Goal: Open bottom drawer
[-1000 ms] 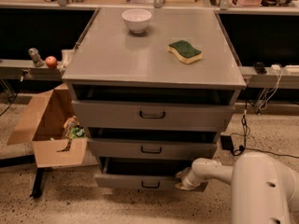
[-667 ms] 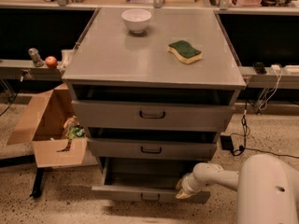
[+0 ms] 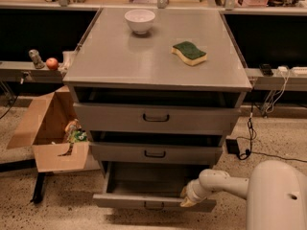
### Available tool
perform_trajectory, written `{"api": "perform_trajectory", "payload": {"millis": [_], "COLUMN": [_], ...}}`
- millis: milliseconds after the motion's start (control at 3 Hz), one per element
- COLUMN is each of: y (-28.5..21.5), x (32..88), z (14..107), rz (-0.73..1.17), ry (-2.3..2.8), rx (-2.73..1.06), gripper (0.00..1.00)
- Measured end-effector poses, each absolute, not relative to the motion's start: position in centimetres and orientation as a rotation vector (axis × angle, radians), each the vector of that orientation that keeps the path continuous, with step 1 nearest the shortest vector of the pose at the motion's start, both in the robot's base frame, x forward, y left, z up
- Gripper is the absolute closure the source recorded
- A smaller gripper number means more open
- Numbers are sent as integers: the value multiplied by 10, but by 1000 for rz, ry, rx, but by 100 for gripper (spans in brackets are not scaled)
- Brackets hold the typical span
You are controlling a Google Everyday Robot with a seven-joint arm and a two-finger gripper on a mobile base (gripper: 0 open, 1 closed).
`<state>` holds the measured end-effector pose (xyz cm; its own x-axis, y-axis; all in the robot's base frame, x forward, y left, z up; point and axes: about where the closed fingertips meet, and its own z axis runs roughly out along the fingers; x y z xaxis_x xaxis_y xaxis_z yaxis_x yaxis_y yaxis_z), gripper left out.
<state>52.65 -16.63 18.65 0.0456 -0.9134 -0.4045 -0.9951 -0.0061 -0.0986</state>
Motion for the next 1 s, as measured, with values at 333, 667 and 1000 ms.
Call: {"api": "perform_trajectory", "payload": {"millis": [333, 667, 1000], "y": [-166, -166, -166], "x": [526, 526, 526], "z": [186, 186, 186], "rz": [320, 320, 320], "ry": [1925, 1925, 1925], "rx": [-1978, -1978, -1978], "gripper": [59, 36, 12]}}
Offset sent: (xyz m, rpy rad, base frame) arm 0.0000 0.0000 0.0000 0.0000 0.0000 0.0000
